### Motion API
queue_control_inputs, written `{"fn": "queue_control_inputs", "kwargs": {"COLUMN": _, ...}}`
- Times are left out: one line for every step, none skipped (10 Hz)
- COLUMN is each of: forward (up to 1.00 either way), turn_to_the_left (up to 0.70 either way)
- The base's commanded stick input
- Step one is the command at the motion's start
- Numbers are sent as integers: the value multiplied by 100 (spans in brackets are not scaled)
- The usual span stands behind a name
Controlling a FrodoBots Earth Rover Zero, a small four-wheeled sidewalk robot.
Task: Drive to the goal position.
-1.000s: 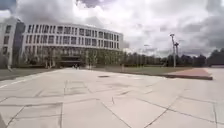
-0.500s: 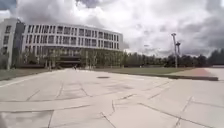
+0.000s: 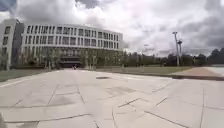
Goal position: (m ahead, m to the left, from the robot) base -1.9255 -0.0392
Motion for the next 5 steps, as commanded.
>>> {"fn": "queue_control_inputs", "kwargs": {"forward": 70, "turn_to_the_left": 0}}
{"fn": "queue_control_inputs", "kwargs": {"forward": 70, "turn_to_the_left": 0}}
{"fn": "queue_control_inputs", "kwargs": {"forward": 70, "turn_to_the_left": 0}}
{"fn": "queue_control_inputs", "kwargs": {"forward": 70, "turn_to_the_left": 0}}
{"fn": "queue_control_inputs", "kwargs": {"forward": 70, "turn_to_the_left": 0}}
